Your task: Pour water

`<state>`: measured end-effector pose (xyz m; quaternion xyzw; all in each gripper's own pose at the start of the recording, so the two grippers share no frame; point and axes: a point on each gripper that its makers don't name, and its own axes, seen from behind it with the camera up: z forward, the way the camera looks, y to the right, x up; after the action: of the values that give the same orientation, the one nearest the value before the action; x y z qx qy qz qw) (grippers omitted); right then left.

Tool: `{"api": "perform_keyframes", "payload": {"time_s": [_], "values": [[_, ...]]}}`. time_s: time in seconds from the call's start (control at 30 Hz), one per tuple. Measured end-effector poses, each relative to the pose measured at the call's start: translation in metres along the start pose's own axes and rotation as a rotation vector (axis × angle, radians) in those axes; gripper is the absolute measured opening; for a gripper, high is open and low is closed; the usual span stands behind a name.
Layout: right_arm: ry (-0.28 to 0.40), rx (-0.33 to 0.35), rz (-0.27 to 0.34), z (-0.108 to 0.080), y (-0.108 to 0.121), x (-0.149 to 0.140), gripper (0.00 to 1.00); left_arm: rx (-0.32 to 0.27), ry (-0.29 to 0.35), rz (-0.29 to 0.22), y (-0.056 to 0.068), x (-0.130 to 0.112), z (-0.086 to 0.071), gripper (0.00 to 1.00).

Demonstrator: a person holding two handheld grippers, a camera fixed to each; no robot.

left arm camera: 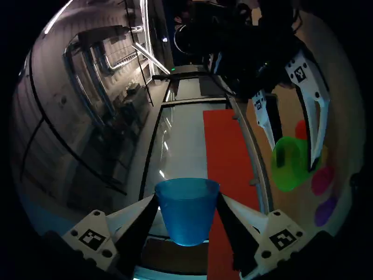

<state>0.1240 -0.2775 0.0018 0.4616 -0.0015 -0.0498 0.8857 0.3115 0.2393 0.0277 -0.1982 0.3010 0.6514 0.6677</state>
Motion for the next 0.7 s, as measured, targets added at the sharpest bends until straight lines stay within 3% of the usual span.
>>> {"api": "perform_keyframes", "payload": {"time_s": [0.4, 0.7], "values": [[0.009, -0.016, 0.004, -0.005, 0.005, 0.004, 0.89, -0.010, 0.031, -0.420, -0.001, -0.005, -0.006, 0.86], [0.019, -0.023, 0.004, -0.009, 0.008, 0.007, 0.89, -0.014, 0.016, -0.597, 0.003, -0.014, -0.004, 0.86]]}}
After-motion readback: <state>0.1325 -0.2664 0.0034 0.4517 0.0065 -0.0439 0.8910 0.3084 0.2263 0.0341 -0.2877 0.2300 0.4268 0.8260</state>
